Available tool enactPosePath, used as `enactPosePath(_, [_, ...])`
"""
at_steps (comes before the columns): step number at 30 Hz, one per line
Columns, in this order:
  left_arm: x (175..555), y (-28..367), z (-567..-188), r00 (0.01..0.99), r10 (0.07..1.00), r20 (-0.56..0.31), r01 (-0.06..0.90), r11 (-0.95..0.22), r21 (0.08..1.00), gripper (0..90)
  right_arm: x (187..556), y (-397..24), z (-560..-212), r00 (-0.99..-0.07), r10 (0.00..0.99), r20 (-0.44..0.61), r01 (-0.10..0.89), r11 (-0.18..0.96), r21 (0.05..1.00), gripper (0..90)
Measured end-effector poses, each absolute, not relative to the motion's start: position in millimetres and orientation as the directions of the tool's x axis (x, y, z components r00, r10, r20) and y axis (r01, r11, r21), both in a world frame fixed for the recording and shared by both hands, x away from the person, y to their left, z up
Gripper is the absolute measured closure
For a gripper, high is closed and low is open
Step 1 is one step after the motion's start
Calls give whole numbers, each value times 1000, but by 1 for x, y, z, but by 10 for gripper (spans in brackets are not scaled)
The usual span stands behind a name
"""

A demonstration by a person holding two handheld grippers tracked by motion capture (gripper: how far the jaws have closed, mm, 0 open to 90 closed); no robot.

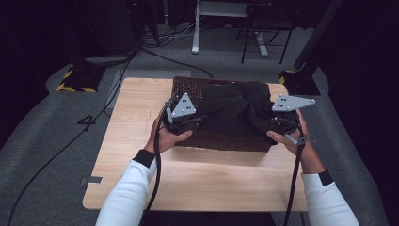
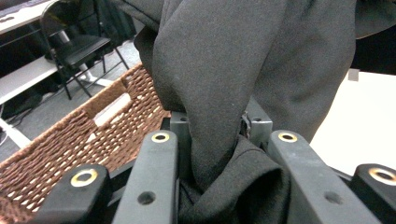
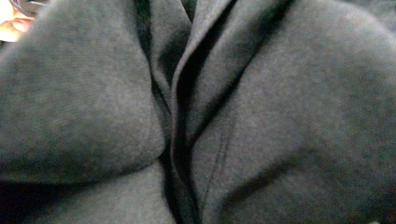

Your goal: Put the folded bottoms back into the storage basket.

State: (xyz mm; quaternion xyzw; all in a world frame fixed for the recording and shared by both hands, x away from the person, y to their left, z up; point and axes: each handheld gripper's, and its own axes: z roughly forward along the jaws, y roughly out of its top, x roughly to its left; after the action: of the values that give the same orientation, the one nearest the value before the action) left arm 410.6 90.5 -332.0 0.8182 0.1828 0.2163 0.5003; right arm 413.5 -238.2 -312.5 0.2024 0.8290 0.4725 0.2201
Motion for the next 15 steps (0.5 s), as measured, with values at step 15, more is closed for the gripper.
enactPosePath(15, [429, 98, -339, 808, 568, 159, 127, -430, 894, 730, 445, -224, -319, -826, 542, -156, 149, 476, 867, 631])
